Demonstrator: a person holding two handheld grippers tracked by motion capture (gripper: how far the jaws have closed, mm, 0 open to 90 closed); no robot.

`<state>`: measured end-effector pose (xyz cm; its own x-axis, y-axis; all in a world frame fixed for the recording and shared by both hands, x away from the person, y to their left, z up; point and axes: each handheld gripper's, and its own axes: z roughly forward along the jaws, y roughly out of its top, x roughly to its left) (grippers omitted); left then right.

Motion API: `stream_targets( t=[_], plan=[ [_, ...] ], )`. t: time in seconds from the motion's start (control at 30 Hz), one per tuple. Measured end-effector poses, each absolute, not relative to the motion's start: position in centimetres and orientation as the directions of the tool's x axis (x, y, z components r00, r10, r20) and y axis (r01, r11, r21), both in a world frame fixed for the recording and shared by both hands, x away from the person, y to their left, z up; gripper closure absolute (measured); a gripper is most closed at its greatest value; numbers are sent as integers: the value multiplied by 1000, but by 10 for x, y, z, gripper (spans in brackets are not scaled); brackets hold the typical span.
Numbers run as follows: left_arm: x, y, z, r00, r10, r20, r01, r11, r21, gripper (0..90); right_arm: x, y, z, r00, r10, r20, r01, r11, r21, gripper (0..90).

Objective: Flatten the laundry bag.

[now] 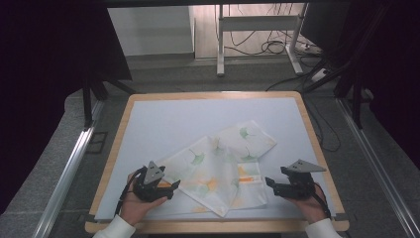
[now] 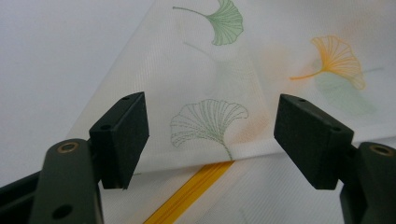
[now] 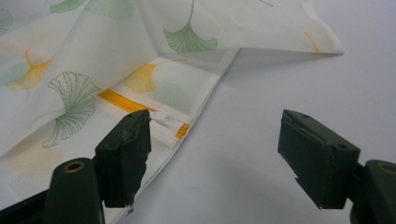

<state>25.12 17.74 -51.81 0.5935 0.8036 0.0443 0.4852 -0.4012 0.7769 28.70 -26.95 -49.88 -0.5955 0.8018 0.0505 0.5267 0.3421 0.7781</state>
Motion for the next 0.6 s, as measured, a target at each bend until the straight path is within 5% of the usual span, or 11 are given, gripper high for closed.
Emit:
stream_targets(
  t=[0.6],
  plan=[
    [252, 179, -518, 618, 786, -18, 504, -377, 777, 268, 286, -267, -499, -624, 778, 70, 539, 365, 759, 314]
  ],
)
